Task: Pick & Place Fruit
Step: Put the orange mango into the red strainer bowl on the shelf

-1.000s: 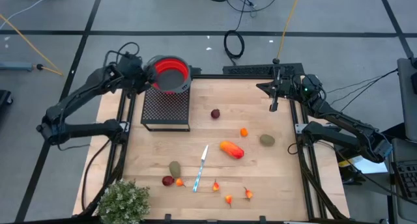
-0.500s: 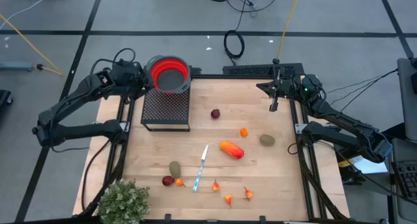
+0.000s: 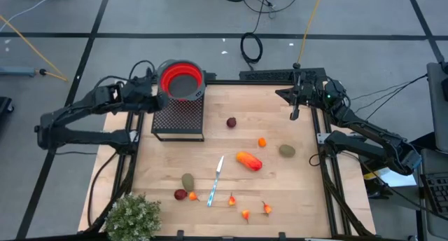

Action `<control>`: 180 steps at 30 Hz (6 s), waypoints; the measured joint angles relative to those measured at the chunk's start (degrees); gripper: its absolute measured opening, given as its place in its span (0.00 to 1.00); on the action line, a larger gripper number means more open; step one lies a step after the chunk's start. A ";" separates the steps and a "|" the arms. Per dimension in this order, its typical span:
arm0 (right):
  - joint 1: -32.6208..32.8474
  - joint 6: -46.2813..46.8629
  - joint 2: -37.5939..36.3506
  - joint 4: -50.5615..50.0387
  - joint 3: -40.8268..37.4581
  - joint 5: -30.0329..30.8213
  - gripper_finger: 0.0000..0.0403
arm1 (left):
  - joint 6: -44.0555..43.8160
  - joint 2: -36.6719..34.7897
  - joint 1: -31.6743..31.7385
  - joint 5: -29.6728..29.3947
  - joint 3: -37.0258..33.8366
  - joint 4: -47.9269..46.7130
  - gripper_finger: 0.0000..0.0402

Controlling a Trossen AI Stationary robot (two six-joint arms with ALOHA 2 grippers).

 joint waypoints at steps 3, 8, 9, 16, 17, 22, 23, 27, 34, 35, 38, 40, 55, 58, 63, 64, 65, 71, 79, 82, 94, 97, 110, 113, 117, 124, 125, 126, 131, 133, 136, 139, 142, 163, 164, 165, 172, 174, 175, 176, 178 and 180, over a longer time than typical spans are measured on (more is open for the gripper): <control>0.00 -0.75 0.00 0.00 0.00 0.02 0.00 | -0.03 0.04 -4.41 -0.40 -0.01 0.84 0.03; 0.02 -1.67 0.00 -0.02 0.00 0.04 0.00 | 1.78 2.55 -12.86 -3.63 -0.07 5.77 0.01; 0.02 -1.71 0.00 0.00 0.00 0.04 0.00 | 3.52 3.15 -14.53 -3.84 -0.07 7.30 0.01; 0.02 -1.71 0.01 0.00 0.00 0.04 0.00 | 17.15 8.10 -24.75 -11.26 -0.07 20.63 0.01; 0.02 -1.72 0.00 0.00 0.00 0.03 0.00 | 18.91 8.47 -25.62 -11.90 -0.07 22.20 0.01; 0.02 -1.73 0.00 0.00 0.00 0.02 0.00 | 23.67 9.05 -28.86 -15.39 -0.07 25.84 0.01; 0.02 -1.73 0.00 0.00 0.00 0.01 0.00 | 24.24 9.05 -29.35 -16.27 -0.07 25.79 0.01; 0.02 -1.73 0.00 0.00 0.00 0.00 0.00 | 25.75 7.28 -31.22 -18.28 -1.48 26.76 0.01; 0.07 -1.91 0.00 0.74 0.00 0.03 0.00 | 31.37 0.69 -34.16 -16.41 -16.19 47.35 0.01; 0.07 -1.95 0.00 0.87 0.00 0.02 0.00 | 32.10 -0.51 -34.54 -15.66 -18.89 51.09 0.01; 0.19 -1.95 0.00 1.16 0.00 0.04 0.00 | 34.36 -3.51 -35.39 -13.31 -26.50 61.14 0.00; 0.73 -1.94 0.02 1.16 0.00 0.13 0.00 | 35.80 -5.46 -35.81 -12.35 -30.76 66.53 0.01; 12.86 0.16 -0.11 4.34 0.00 10.14 0.00 | 49.90 -23.13 -36.02 -3.81 -44.38 70.11 0.01; 16.73 0.18 -0.18 4.31 0.00 13.35 0.00 | 49.57 -26.80 -36.00 -3.66 -45.48 65.48 0.00; 23.90 0.19 -0.17 3.89 0.00 20.57 0.00 | 49.52 -32.32 -35.98 -2.41 -45.86 59.29 0.00; 25.34 0.16 -0.17 3.58 0.00 22.01 0.00 | 49.84 -33.37 -35.98 -2.29 -45.86 58.20 0.00; 26.76 -0.01 -0.17 3.25 0.00 23.49 0.00 | 50.17 -34.42 -35.98 -2.28 -45.86 57.14 0.01; 35.34 -2.25 0.09 0.09 0.52 32.78 0.00 | 52.02 -39.25 -35.98 -2.71 -45.88 51.33 0.00; 44.00 -5.26 2.35 -11.16 7.73 42.43 0.00 | 53.86 -41.30 -35.98 -2.75 -45.88 47.94 0.00; 46.00 -7.36 4.81 -12.91 11.16 42.56 0.00 | 53.89 -41.30 -35.98 -2.73 -45.88 46.90 0.02; 52.54 -9.29 19.73 -29.42 29.34 42.40 0.00 | 54.14 -41.28 -35.98 -2.67 -45.88 45.99 0.02; 54.07 -9.29 23.68 -35.32 34.78 42.40 0.00 | 54.44 -41.28 -35.98 -2.65 -45.88 46.01 0.01; 58.33 -6.76 36.64 -53.65 48.59 42.12 0.00 | 54.94 -41.28 -35.98 -0.89 -45.88 47.02 0.01; 58.52 -5.06 37.89 -53.46 48.85 42.00 0.00 | 55.58 -41.28 -35.98 -0.56 -45.88 47.23 0.02; 58.64 -1.93 38.81 -54.26 48.85 41.97 0.00 | 55.57 -41.28 -35.98 1.00 -45.88 47.29 0.01; 58.69 2.17 38.80 -57.68 48.83 42.12 0.00 | 55.58 -41.28 -35.98 2.32 -45.88 47.24 0.01; 58.69 2.34 38.82 -57.71 48.83 42.12 0.00 | 55.51 -41.28 -35.98 2.32 -45.88 47.21 0.01; 58.69 2.94 38.80 -57.80 48.83 42.12 0.00 | 55.39 -41.28 -35.98 2.32 -45.88 47.12 0.00; 58.69 6.38 38.77 -59.40 48.83 42.12 0.00 | 55.31 -41.28 -35.98 2.32 -45.88 45.63 0.01; 58.69 6.37 38.77 -60.14 48.83 42.12 0.00 | 55.38 -41.27 -35.99 2.33 -46.02 45.36 0.00; 58.69 6.36 38.77 -60.29 48.78 42.12 0.00 | 55.18 -41.28 -36.00 2.32 -47.38 45.67 0.01; 58.69 6.33 38.77 -60.26 48.78 42.12 0.00 | 54.44 -41.28 -35.98 2.38 -50.11 50.00 0.01; 58.69 6.31 38.77 -60.26 48.78 42.12 0.02 | 54.31 -41.28 -35.99 3.56 -53.03 54.54 0.01; 58.49 19.98 38.77 -64.87 48.76 39.34 0.31 | 54.51 -41.88 -36.00 6.45 -54.66 52.11 0.02; 58.49 20.79 38.77 -64.92 48.76 38.87 0.33 | 55.00 -42.21 -36.00 6.45 -54.66 52.11 0.02; 58.49 21.46 38.78 -64.89 48.76 38.90 0.35 | 55.65 -42.74 -36.00 6.47 -54.66 52.03 0.02; 58.49 22.86 42.29 -65.08 48.68 38.93 0.48 | 55.45 -46.09 -36.00 6.30 -54.69 50.80 0.01; 58.52 22.56 43.71 -64.85 48.74 38.93 0.53 | 55.24 -46.47 -36.00 6.34 -54.69 50.69 0.03; 58.53 22.25 44.54 -65.18 48.71 39.01 0.56 | 54.91 -46.53 -36.00 6.32 -54.69 50.71 0.03; 58.53 22.23 45.36 -65.22 48.68 38.99 0.58 | 54.48 -46.53 -36.00 6.30 -54.69 50.70 0.03; 58.55 22.17 46.65 -65.26 48.68 39.01 0.62 | 53.76 -46.51 -36.00 6.38 -54.69 50.40 0.02; 58.55 22.17 47.49 -65.99 48.68 39.17 0.66 | 52.78 -46.51 -36.00 6.38 -54.69 50.27 0.01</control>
